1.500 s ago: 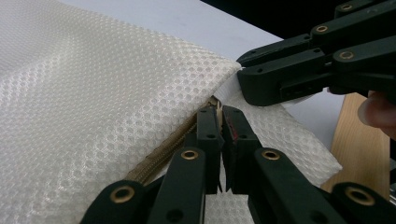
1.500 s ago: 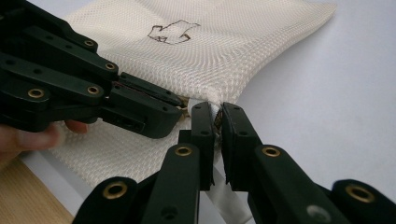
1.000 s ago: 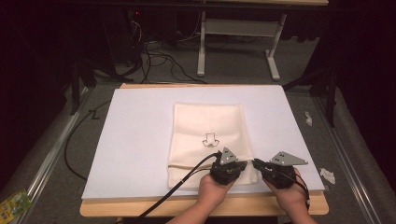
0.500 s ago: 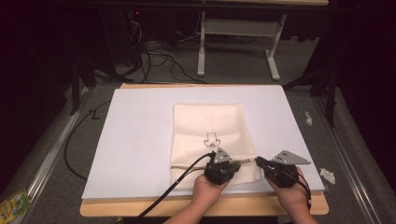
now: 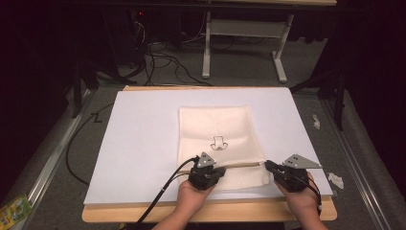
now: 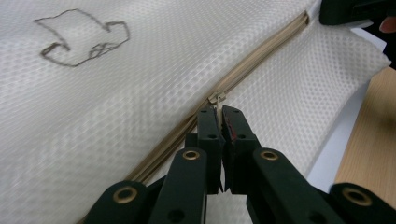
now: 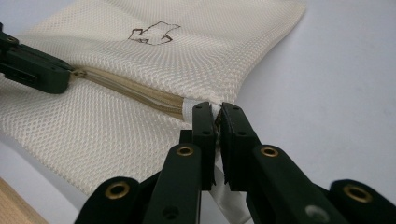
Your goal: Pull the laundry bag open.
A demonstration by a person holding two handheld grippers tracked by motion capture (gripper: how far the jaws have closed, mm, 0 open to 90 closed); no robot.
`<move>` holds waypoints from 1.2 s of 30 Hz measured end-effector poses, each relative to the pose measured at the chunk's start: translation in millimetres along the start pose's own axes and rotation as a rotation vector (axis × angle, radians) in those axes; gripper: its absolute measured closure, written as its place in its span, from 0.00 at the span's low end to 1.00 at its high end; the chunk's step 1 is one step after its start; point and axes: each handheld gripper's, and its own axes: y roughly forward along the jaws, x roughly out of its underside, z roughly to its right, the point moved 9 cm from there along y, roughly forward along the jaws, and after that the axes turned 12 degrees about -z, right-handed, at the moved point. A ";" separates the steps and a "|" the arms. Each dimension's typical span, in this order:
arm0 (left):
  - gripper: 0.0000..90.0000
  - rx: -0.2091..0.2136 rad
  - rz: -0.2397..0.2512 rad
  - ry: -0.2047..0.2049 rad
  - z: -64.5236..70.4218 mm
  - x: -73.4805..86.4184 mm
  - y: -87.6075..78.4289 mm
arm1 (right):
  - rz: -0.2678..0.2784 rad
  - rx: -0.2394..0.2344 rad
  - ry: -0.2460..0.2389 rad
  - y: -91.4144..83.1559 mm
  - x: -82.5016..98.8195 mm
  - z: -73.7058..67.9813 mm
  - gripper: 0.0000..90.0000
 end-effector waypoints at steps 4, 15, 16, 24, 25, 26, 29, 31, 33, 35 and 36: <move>0.97 -0.024 -0.019 -0.015 -17.0 10.3 -15.2 | -0.006 0.014 0.013 0.0 1.3 3.9 0.96; 0.97 -0.114 -0.084 -0.029 -63.9 46.7 -68.0 | -0.014 0.027 0.028 -0.2 4.9 13.3 0.96; 0.97 -0.114 -0.086 -0.041 -69.3 50.0 -73.4 | -0.013 0.033 0.033 0.1 5.5 15.3 0.96; 0.96 -0.036 -0.056 -0.066 -83.8 67.5 -94.2 | 0.002 0.022 0.013 -0.1 7.6 13.4 0.95; 0.94 -0.039 -0.041 -0.073 -86.4 67.3 -95.8 | 0.006 0.016 0.023 -0.4 7.5 13.3 0.94; 0.91 -0.042 -0.023 -0.076 -89.1 67.3 -98.0 | 0.010 0.015 0.028 -0.1 7.6 14.7 0.94; 0.79 -0.082 0.014 -0.049 -97.8 66.5 -104.3 | -0.002 0.005 0.056 2.4 13.4 19.6 0.89; 0.67 -0.139 0.048 -0.043 -106.6 64.5 -110.1 | 0.007 0.002 0.063 1.5 14.2 21.8 0.83; 0.56 -0.166 0.061 -0.037 -110.4 63.6 -113.1 | 0.026 0.007 0.083 -3.4 14.1 27.5 0.72; 0.48 -0.278 0.097 -0.020 -122.9 62.5 -125.7 | 0.051 0.024 0.096 -8.7 14.3 36.7 0.63; 0.45 -0.299 0.111 -0.024 -125.9 62.1 -129.1 | 0.060 0.032 0.101 -11.1 15.2 41.8 0.59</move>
